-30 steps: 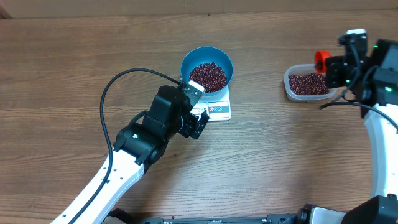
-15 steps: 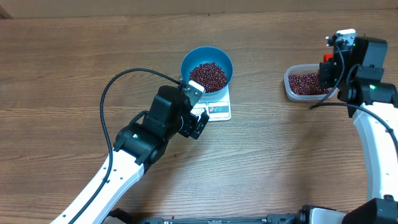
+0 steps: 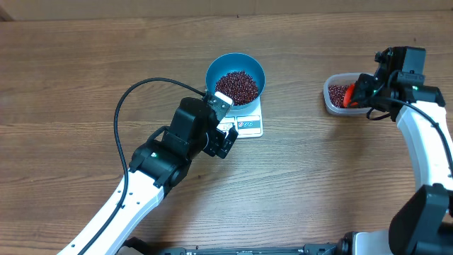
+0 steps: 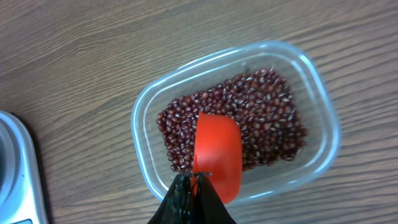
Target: Scoop item into bowl and weigh 150g on scale
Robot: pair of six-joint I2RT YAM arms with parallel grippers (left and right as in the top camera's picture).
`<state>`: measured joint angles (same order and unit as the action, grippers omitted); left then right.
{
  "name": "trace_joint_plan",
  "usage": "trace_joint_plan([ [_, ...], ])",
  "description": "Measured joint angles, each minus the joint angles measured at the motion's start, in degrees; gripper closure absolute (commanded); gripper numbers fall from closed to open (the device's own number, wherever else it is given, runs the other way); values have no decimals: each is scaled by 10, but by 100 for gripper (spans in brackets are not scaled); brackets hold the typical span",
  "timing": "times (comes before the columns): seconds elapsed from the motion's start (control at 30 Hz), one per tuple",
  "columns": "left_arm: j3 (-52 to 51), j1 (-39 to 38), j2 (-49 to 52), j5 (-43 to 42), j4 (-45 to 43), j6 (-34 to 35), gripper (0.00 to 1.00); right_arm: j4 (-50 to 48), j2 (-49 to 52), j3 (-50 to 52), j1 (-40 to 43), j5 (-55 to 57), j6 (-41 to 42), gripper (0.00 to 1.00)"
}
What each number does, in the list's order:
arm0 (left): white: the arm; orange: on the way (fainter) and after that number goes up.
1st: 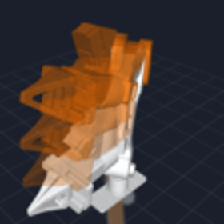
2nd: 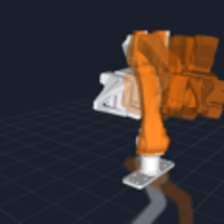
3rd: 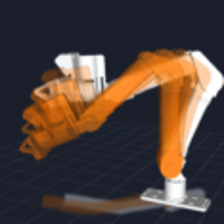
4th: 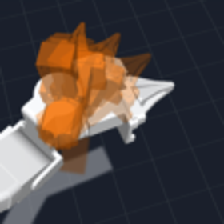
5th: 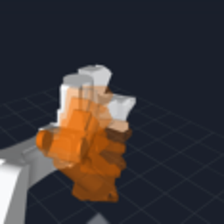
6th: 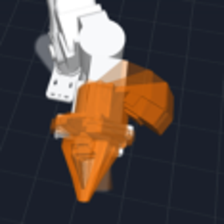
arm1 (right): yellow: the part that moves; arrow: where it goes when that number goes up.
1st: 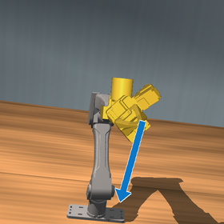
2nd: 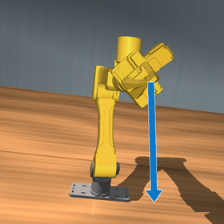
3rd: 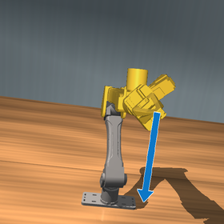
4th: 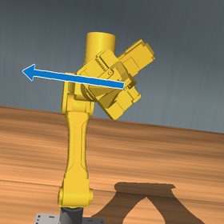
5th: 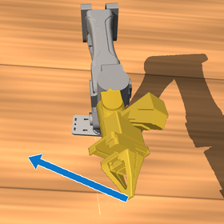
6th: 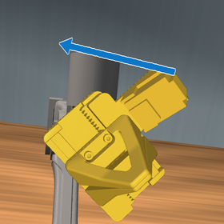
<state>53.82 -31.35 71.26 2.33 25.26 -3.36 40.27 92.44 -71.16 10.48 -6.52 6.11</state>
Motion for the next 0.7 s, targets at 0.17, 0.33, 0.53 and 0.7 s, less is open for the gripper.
trace_joint_plan([
  [0.17, 0, 0, 0, 0, 0, 0, 1, -3, 18, 0, 0, -10, 18, 78],
  [0.33, 0, 0, 0, 0, 0, 0, 1, -3, 26, 0, 0, -12, 27, 46],
  [0.53, 0, 0, 0, 0, 0, 0, 0, -2, 26, 0, 0, -11, 31, 18],
  [0.7, 0, 0, 0, 0, 0, 0, 0, 12, 26, 0, 0, -11, 28, 3],
])
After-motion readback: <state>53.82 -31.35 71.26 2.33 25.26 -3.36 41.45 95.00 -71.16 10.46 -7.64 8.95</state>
